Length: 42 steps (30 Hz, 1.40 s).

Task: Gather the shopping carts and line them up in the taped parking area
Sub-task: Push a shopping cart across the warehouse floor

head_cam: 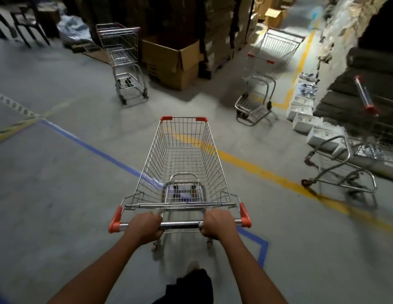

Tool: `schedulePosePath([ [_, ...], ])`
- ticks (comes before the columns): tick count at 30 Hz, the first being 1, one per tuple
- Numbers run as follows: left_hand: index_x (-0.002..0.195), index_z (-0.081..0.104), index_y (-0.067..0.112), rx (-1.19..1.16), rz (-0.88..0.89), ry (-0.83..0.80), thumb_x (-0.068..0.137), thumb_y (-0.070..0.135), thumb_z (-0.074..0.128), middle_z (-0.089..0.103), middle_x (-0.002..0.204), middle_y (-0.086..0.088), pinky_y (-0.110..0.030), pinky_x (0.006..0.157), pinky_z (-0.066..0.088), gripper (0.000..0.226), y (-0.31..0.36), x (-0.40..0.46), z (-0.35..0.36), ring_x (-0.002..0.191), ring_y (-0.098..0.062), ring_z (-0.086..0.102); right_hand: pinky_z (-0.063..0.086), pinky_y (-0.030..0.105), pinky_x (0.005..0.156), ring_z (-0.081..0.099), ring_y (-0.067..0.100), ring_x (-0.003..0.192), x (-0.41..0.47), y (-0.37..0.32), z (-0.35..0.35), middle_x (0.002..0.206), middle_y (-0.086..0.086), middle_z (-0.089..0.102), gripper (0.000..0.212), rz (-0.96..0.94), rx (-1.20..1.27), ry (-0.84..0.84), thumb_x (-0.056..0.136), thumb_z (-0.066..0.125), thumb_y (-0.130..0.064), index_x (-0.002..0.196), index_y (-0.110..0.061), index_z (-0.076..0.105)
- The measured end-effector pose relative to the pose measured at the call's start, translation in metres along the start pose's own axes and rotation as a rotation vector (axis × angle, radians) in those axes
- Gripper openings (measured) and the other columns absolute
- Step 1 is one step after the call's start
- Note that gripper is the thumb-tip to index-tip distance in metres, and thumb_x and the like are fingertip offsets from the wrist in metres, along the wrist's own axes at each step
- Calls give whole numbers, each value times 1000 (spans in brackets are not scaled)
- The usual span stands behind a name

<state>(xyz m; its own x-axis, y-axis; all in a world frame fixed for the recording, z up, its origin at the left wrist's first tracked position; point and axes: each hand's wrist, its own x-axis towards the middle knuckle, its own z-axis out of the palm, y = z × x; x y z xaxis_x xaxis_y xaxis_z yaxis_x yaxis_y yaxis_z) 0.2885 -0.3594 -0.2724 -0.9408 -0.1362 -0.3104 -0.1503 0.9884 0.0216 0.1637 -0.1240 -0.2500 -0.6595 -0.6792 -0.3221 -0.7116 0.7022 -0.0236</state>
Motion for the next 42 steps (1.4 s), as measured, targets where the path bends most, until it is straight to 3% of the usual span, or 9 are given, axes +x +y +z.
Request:
schedulePosePath([
  [3,94,67,24,-26,-53,5,83,55,48,65,77,4,-34,67,59,37,8,52,-9,67,-13,64,53,38,73,67,31,82,48,46,-17,94,8,72,34,-56,-18,15,88,56,-47,98,-16,66],
  [8,94,66,26,-27,-166,32,82,56,46,68,84,1,-32,70,56,38,20,137,-23,75,-16,66,42,34,65,63,31,78,134,114,-48,94,8,70,32,-165,-69,11,87,57,-46,99,-17,66],
  [14,96,70,24,-109,-280,9,83,52,47,70,85,0,-30,68,55,39,29,215,-56,74,-18,67,40,35,67,68,34,91,233,174,-82,102,9,70,37,-275,-116,4,85,59,-43,113,-19,64],
  [19,96,67,20,-154,-381,10,82,49,46,71,88,-5,-33,67,51,39,33,272,-84,79,-27,69,48,34,66,69,32,84,308,208,-110,94,6,71,32,-379,-176,-17,82,56,-45,97,-19,66],
  [27,98,67,21,-238,-576,24,85,50,51,70,94,-5,-34,71,55,36,32,357,-114,82,-26,68,49,32,64,68,31,75,429,250,-146,84,6,70,31,-572,-261,21,81,50,-43,87,-18,66],
  [31,100,66,21,-264,-688,49,85,48,53,71,97,-5,-35,74,54,34,39,399,-127,87,-26,68,46,32,64,69,33,78,486,272,-163,87,7,72,31,-698,-286,46,83,52,-43,86,-17,67],
  [35,109,65,21,-274,-815,29,84,49,52,71,104,-7,-36,77,53,39,54,434,-140,94,-29,68,53,35,69,70,34,78,534,289,-181,88,8,73,31,-832,-319,56,83,53,-46,84,-17,66],
  [42,107,66,18,-355,-1065,-14,86,41,57,69,109,-10,-39,80,51,32,117,483,-166,100,-32,65,45,34,66,69,36,80,590,326,-194,92,11,72,33,-1078,-371,44,85,50,-44,90,-15,66],
])
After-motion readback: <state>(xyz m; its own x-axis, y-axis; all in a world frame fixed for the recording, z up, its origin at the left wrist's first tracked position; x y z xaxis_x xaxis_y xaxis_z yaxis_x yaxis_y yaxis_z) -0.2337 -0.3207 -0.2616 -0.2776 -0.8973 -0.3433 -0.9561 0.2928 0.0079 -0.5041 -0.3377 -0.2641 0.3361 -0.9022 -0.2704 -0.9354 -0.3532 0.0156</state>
